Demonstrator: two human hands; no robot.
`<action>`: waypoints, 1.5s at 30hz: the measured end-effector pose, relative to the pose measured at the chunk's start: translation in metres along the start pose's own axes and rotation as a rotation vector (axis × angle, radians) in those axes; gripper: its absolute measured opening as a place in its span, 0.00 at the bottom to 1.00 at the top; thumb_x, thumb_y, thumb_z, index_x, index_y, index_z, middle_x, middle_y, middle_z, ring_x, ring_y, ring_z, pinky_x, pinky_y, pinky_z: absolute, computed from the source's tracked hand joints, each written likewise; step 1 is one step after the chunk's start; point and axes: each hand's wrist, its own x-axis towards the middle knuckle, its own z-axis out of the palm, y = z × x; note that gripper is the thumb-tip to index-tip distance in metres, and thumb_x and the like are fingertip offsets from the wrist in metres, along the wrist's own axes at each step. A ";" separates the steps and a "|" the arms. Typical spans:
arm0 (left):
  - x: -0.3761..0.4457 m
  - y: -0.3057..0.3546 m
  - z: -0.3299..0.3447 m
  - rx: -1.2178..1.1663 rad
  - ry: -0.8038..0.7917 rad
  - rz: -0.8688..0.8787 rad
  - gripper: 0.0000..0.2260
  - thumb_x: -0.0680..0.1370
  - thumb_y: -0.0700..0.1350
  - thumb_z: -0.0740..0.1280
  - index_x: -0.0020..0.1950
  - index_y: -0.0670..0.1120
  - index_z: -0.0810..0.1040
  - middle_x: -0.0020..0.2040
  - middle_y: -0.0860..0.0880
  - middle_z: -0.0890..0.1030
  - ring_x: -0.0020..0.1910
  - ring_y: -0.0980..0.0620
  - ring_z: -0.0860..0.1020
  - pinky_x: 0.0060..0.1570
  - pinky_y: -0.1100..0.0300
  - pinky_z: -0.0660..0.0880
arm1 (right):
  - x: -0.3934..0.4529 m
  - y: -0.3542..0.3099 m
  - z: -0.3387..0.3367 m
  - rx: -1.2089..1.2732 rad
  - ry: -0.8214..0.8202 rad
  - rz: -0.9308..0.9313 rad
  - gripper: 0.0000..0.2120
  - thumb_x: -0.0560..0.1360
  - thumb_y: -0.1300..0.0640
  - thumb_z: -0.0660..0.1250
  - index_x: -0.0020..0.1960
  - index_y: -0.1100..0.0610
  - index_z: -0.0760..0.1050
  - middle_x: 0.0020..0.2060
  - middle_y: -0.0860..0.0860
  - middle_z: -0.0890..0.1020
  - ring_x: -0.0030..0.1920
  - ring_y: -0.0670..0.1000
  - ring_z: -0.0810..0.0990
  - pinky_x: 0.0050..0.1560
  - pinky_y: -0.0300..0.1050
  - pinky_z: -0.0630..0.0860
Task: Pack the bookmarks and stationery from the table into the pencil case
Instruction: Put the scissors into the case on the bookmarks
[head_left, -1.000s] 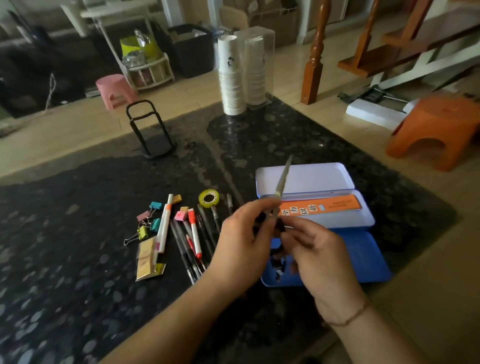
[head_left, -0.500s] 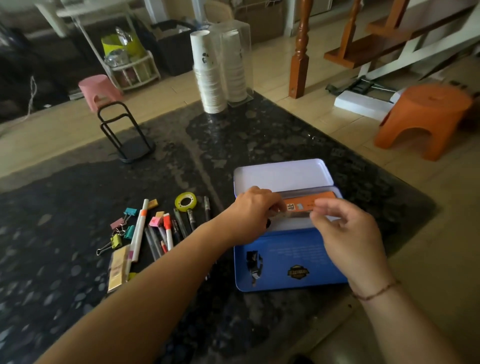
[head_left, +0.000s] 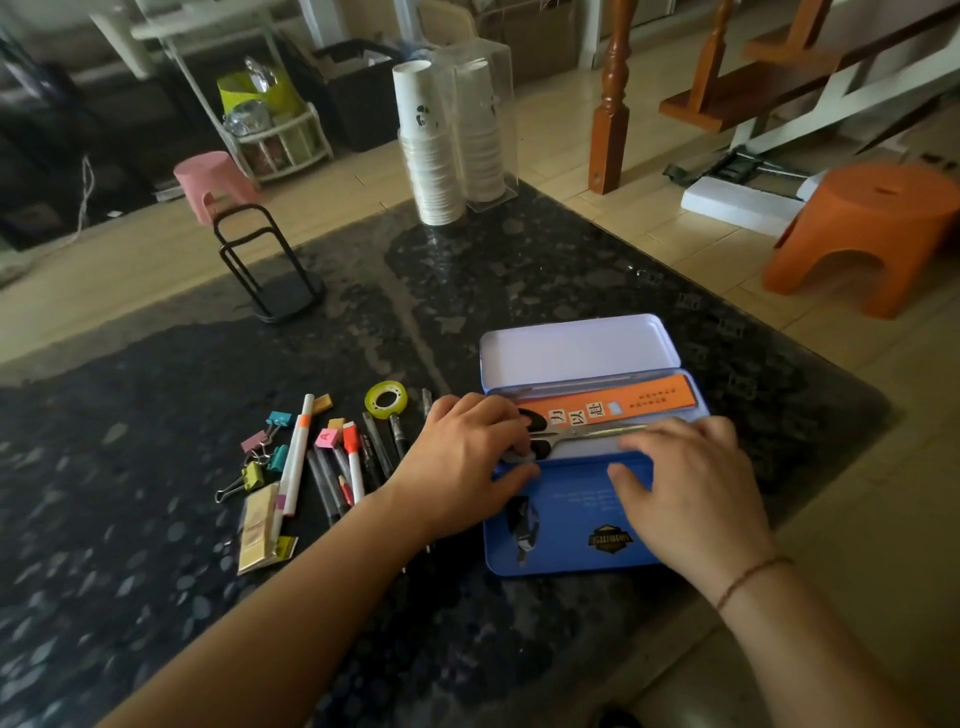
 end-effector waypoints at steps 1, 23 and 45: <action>-0.001 0.000 -0.001 -0.015 -0.008 -0.005 0.09 0.75 0.56 0.67 0.50 0.53 0.79 0.58 0.54 0.76 0.58 0.53 0.73 0.60 0.52 0.67 | 0.000 0.001 0.000 -0.016 0.000 -0.003 0.16 0.73 0.45 0.66 0.59 0.48 0.79 0.55 0.44 0.80 0.57 0.50 0.68 0.54 0.47 0.72; -0.079 -0.056 -0.031 0.260 -0.048 -0.761 0.20 0.73 0.66 0.59 0.33 0.51 0.70 0.28 0.55 0.72 0.27 0.57 0.70 0.31 0.58 0.69 | -0.003 -0.028 0.004 0.070 0.195 -0.056 0.11 0.69 0.53 0.72 0.50 0.55 0.82 0.46 0.53 0.83 0.52 0.58 0.73 0.49 0.48 0.72; 0.055 0.009 0.002 0.057 0.109 -0.160 0.05 0.74 0.52 0.70 0.47 0.54 0.83 0.46 0.53 0.80 0.47 0.51 0.76 0.50 0.53 0.71 | -0.001 0.000 0.002 0.250 0.257 0.004 0.08 0.70 0.53 0.72 0.49 0.51 0.81 0.47 0.48 0.82 0.49 0.47 0.67 0.42 0.39 0.65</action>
